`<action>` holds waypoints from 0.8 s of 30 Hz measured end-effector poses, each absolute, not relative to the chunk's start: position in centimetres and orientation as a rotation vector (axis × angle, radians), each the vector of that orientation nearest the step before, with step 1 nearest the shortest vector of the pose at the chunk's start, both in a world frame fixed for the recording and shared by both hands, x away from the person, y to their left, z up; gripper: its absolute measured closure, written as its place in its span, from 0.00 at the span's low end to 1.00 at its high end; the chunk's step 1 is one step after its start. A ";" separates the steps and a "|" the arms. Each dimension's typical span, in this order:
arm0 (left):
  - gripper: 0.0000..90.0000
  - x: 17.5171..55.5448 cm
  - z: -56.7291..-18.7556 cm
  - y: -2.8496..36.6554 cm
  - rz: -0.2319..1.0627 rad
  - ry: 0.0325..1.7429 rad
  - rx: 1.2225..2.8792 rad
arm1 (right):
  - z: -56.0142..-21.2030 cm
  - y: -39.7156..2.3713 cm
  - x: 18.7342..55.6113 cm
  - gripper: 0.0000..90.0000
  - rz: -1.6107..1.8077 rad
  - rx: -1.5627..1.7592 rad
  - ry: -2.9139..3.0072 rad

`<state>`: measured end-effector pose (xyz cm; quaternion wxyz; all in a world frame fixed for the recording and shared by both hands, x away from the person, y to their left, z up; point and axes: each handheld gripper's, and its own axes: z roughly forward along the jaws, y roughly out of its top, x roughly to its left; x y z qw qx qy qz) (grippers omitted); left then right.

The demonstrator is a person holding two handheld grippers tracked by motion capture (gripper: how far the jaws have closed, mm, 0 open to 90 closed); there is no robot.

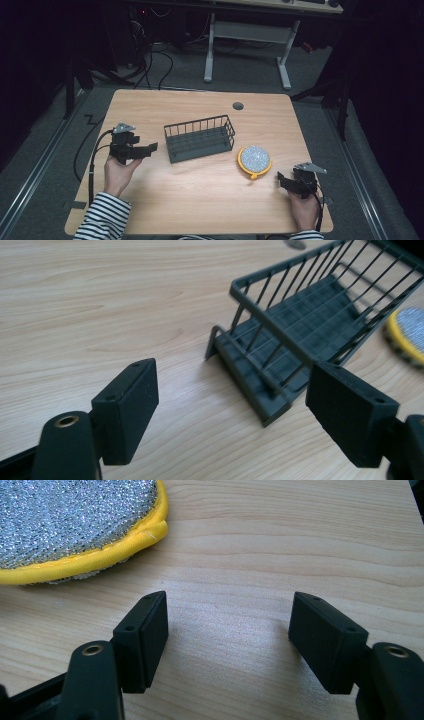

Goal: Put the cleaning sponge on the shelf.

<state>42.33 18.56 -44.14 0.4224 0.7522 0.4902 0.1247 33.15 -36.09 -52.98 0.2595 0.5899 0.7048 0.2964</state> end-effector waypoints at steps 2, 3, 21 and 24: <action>0.23 42.6 -43.8 18.2 0.306 1.223 1.903 | -53.0 -36.1 33.1 0.36 0.805 1.596 1.913; 0.24 42.8 -43.6 17.9 0.297 1.220 1.909 | -53.0 -36.1 33.1 0.36 0.804 1.587 1.917; 0.23 46.7 -42.4 13.6 0.355 1.213 1.996 | -53.0 -36.0 33.1 0.36 0.809 1.590 1.920; 0.28 47.1 -42.7 12.8 0.385 1.190 2.031 | -53.0 -36.0 33.1 0.35 0.809 1.590 1.920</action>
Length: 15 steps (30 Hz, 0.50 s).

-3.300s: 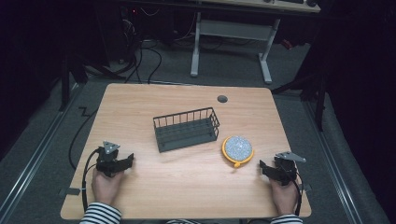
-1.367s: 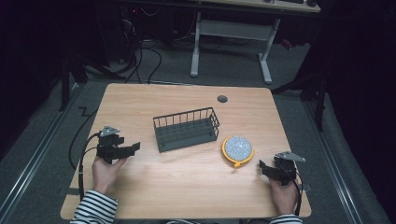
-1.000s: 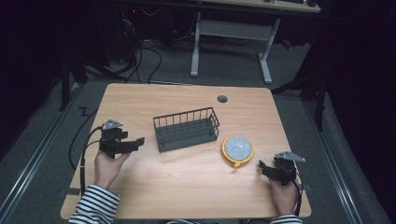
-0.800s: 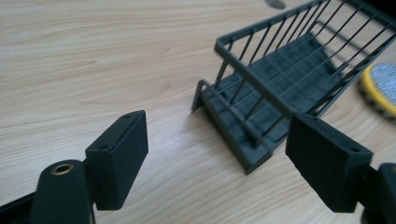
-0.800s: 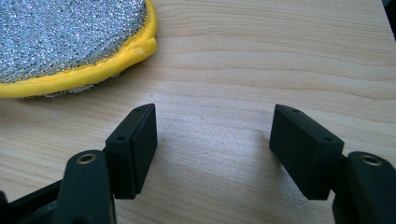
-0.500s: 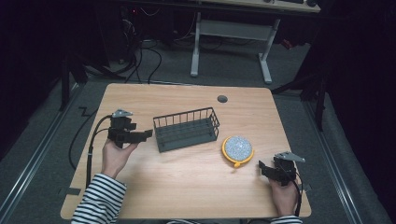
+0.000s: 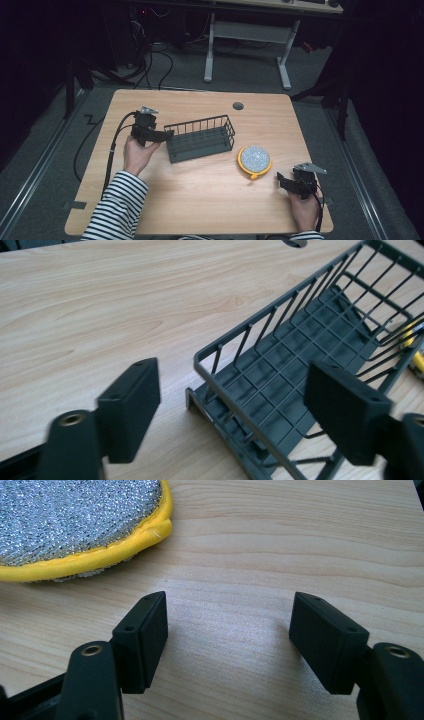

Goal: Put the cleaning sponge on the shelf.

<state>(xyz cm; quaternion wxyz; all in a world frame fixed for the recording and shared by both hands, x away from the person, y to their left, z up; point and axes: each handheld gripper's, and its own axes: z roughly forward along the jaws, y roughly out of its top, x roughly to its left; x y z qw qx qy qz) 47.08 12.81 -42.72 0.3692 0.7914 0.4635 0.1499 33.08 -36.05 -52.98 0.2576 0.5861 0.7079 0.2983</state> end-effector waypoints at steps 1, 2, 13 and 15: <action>0.34 47.1 -42.9 12.6 0.406 1.185 2.040 | -53.0 -36.0 33.1 0.36 0.809 1.590 1.919; 0.34 47.2 -43.0 12.4 0.411 1.186 2.043 | -53.0 -36.0 33.1 0.36 0.809 1.590 1.919; 0.52 48.0 -44.9 11.5 0.443 1.175 2.166 | -53.0 -36.0 33.1 0.36 0.809 1.581 1.927; 0.56 47.9 -45.1 11.3 0.440 1.158 2.181 | -53.0 -36.0 33.1 0.36 0.809 1.581 1.927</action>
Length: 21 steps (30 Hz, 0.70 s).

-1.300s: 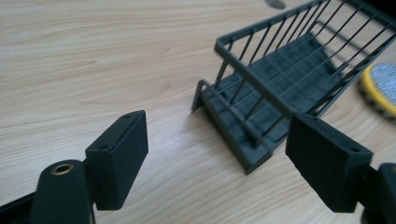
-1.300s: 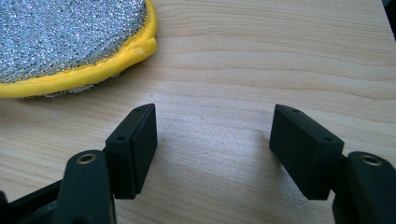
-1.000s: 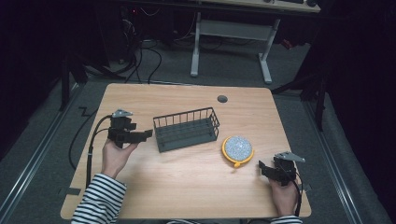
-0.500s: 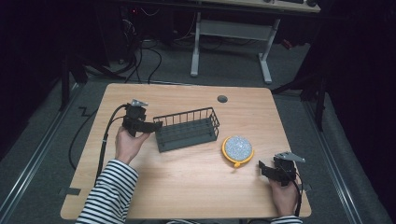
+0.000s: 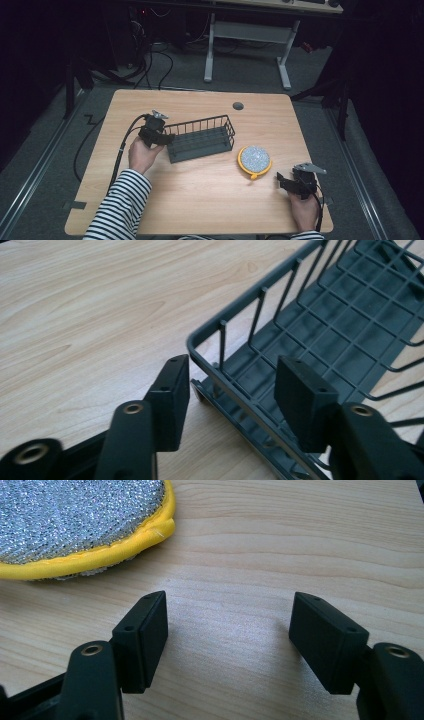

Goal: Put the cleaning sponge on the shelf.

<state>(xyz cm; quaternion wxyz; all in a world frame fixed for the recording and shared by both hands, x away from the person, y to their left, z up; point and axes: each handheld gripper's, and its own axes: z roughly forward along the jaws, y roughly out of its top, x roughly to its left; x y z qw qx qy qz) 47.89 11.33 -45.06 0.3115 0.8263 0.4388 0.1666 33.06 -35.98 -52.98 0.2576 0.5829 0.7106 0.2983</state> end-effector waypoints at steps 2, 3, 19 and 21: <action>0.58 47.8 -45.1 11.2 0.441 1.160 2.178 | -53.0 -36.0 33.1 0.36 0.809 1.575 1.930; 0.59 47.7 -45.2 11.1 0.443 1.158 2.186 | -53.0 -36.0 33.1 0.36 0.809 1.579 1.928; 0.64 46.4 -45.4 11.5 0.429 1.158 2.176 | -53.0 -36.0 33.1 0.36 0.810 1.578 1.930; 0.64 45.7 -45.5 11.7 0.427 1.160 2.155 | -53.0 -36.0 33.1 0.36 0.810 1.578 1.929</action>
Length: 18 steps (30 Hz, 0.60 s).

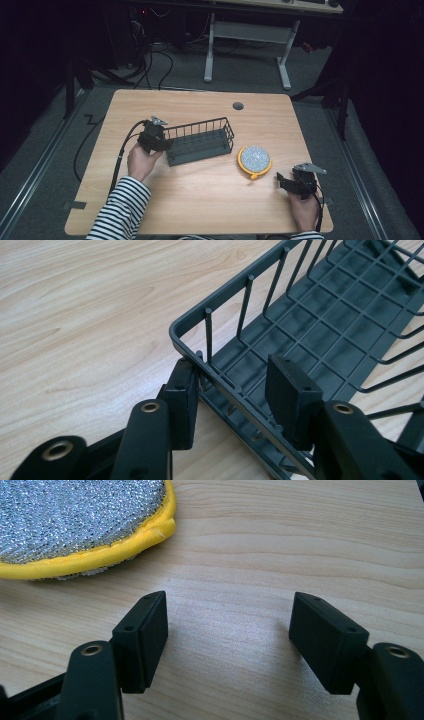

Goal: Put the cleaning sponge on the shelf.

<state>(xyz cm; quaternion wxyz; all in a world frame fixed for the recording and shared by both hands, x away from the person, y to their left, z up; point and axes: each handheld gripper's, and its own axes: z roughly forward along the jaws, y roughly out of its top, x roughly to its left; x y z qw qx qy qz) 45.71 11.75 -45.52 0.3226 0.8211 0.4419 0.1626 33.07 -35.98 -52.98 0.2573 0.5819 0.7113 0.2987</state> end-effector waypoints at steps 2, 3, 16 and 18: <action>0.64 45.0 -45.6 12.0 0.428 1.154 2.145 | -53.0 -36.0 33.1 0.36 0.810 1.574 1.931; 0.64 44.6 -45.6 12.1 0.427 1.152 2.136 | -53.0 -36.0 33.1 0.36 0.810 1.574 1.931; 0.61 40.8 -45.9 12.9 0.410 1.133 2.096 | -53.0 -36.0 33.1 0.36 0.809 1.576 1.929; 0.61 40.3 -45.9 12.8 0.404 1.132 2.094 | -53.0 -36.0 33.1 0.36 0.811 1.581 1.926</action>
